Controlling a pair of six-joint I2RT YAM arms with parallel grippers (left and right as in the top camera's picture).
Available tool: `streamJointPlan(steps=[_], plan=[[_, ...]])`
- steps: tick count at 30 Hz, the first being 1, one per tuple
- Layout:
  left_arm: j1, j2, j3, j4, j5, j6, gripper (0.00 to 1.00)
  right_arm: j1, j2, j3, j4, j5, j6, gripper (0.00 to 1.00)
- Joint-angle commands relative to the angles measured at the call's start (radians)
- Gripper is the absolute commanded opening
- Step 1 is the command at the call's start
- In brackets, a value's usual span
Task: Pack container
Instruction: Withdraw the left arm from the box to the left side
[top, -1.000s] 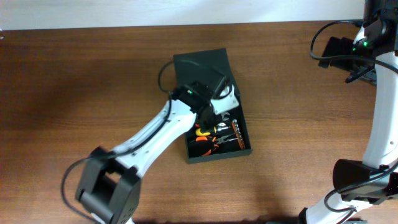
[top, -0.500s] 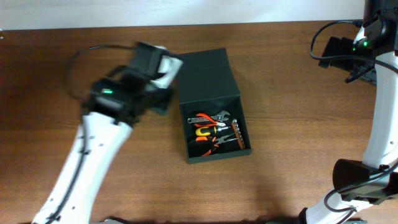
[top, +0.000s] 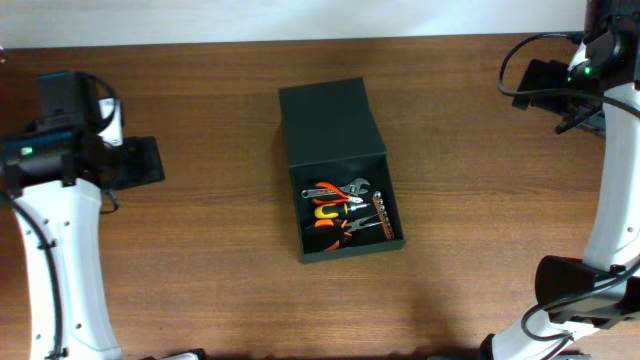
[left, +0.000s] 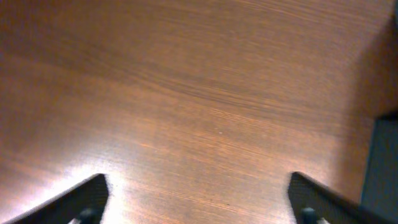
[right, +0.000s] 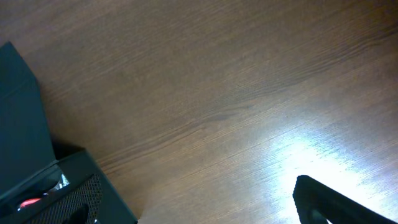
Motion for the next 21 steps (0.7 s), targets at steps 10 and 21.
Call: streamJointPlan(steps=[10,21], plan=[[0.041,-0.023,0.005,0.021,0.014,-0.006,0.99,-0.003,-0.008,-0.001,0.0,-0.002,0.004,0.99],[0.041,-0.023,0.005,0.021,0.014,-0.006,0.99,-0.003,-0.008,-0.001,0.0,-0.002,0.004,0.99]])
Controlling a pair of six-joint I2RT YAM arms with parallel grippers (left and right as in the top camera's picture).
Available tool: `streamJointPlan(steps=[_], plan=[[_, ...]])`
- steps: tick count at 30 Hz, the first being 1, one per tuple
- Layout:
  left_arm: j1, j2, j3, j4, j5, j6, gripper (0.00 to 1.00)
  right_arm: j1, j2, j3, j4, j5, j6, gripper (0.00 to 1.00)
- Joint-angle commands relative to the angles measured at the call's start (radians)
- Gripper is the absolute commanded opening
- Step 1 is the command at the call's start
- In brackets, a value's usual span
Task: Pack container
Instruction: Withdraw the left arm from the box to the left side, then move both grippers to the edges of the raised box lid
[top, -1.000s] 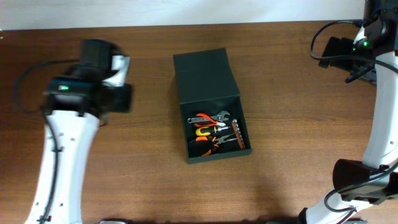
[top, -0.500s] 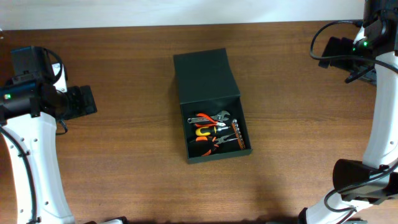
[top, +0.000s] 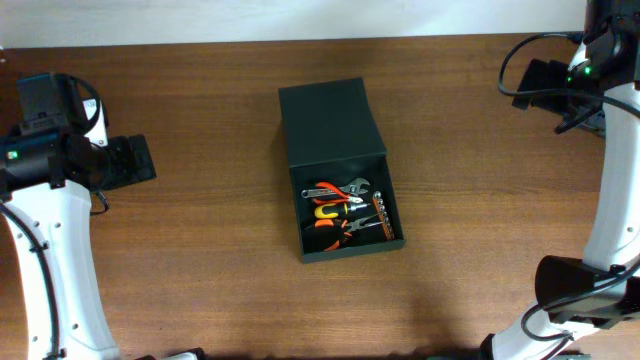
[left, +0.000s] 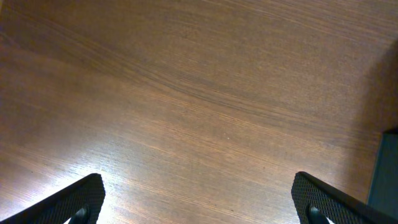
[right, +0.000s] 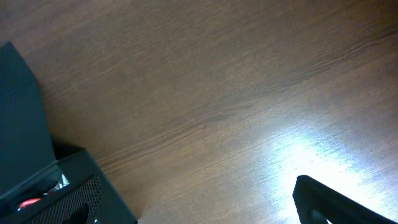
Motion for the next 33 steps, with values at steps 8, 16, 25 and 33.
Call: streamJointPlan(steps=[8,16,25,33], plan=[[0.004,-0.023,0.005,0.002,0.01,-0.006,0.99,-0.003,-0.008,-0.001,0.0,-0.002,0.003,0.99],[0.004,-0.023,0.005,0.002,0.01,-0.006,0.99,-0.003,-0.008,-0.001,0.0,-0.002,0.004,0.99],[0.004,-0.023,0.005,0.027,0.019,-0.007,0.99,-0.003,-0.008,-0.001,0.068,-0.01,0.004,0.99],[0.004,-0.023,0.005,0.166,0.311,-0.007,0.99,-0.003,0.007,-0.002,0.108,-0.144,0.004,0.88]])
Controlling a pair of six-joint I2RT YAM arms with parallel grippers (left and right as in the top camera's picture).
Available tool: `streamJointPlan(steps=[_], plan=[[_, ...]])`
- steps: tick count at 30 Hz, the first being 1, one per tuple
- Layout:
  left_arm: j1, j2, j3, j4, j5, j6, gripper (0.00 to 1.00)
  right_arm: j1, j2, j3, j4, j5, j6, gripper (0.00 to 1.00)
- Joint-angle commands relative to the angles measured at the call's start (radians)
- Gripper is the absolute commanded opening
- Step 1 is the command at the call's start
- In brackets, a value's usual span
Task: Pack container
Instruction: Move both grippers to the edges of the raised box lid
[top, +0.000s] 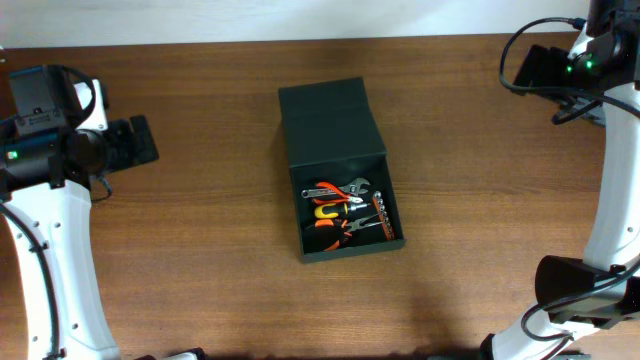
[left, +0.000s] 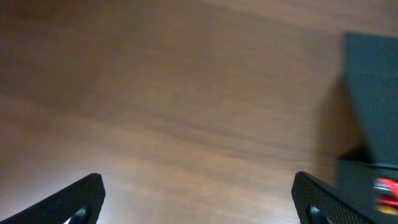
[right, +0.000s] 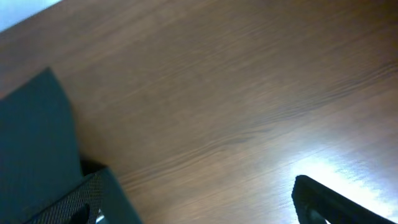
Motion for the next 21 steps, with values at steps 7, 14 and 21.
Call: streamJointPlan(steps=[7,14,21], plan=[[-0.015,0.017,0.005,0.148,0.271,-0.008,0.61,-0.003,0.11,-0.005,0.005,-0.177,0.002,0.53],[-0.108,0.205,0.005,0.226,0.277,-0.033,0.02,0.0,0.241,-0.005,0.048,-0.327,-0.095,0.21],[-0.188,0.357,0.005,0.288,0.37,-0.033,0.03,0.038,0.365,-0.005,0.078,-0.417,-0.181,0.13]])
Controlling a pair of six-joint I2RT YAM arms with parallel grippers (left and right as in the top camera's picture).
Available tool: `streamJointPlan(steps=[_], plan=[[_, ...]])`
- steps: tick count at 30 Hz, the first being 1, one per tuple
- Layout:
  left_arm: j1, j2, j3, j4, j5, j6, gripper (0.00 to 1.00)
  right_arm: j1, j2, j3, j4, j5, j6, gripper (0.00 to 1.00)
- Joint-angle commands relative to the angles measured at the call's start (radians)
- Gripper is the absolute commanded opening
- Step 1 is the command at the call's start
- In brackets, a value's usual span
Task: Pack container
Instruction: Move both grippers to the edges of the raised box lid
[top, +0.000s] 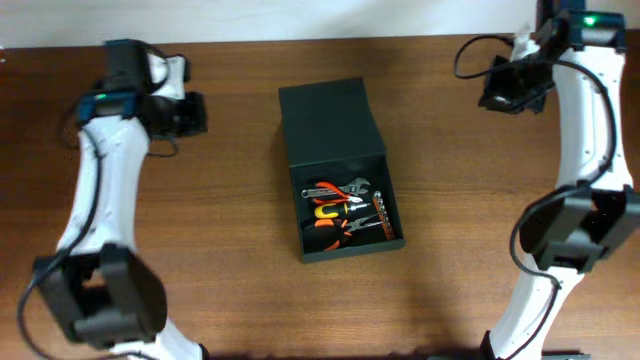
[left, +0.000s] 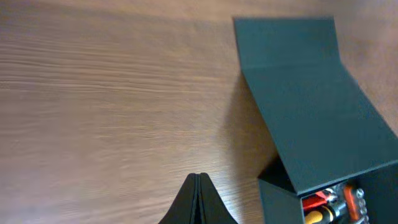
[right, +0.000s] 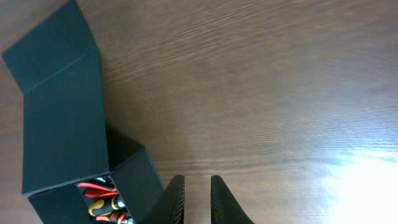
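Note:
A dark green box (top: 350, 251) stands mid-table with its hinged lid (top: 330, 120) up and leaning toward the far side. Inside lie orange- and red-handled pliers, a wrench and other tools (top: 345, 212). My left gripper (top: 193, 112) hovers left of the lid, its fingers (left: 193, 199) pressed together on nothing. The lid (left: 311, 99) and tools (left: 329, 202) show at the right of the left wrist view. My right gripper (top: 497, 97) hovers at the far right, fingers (right: 173, 199) nearly together with a thin empty gap. The right wrist view has the lid (right: 59, 112) at its left.
Brown wooden table (top: 200, 260) all around the box. A pale wall strip (top: 300, 15) runs along the far edge. Both white arms reach in from the near side, the left (top: 95, 210) and the right (top: 590, 150).
Both grippers were wide open and have closed. The left one has moved right toward the box's lid, the right one left toward the box. The box and tools have not moved.
At first both grippers stood open far out to either side, the box open with tools inside. The left gripper then lay a little farther left and back, the right nearly unchanged. Now both are closed up and nearer the lid.

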Motion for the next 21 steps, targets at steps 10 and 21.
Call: streamJointPlan(steps=[10,21], plan=[[-0.025,0.191,0.003,0.127,0.369,0.071,0.02,0.117,0.171,-0.005,0.067,-0.141,-0.201,0.04],[-0.024,0.422,0.003,0.178,0.637,0.094,0.02,0.164,0.244,-0.005,0.134,-0.141,-0.204,0.04]])
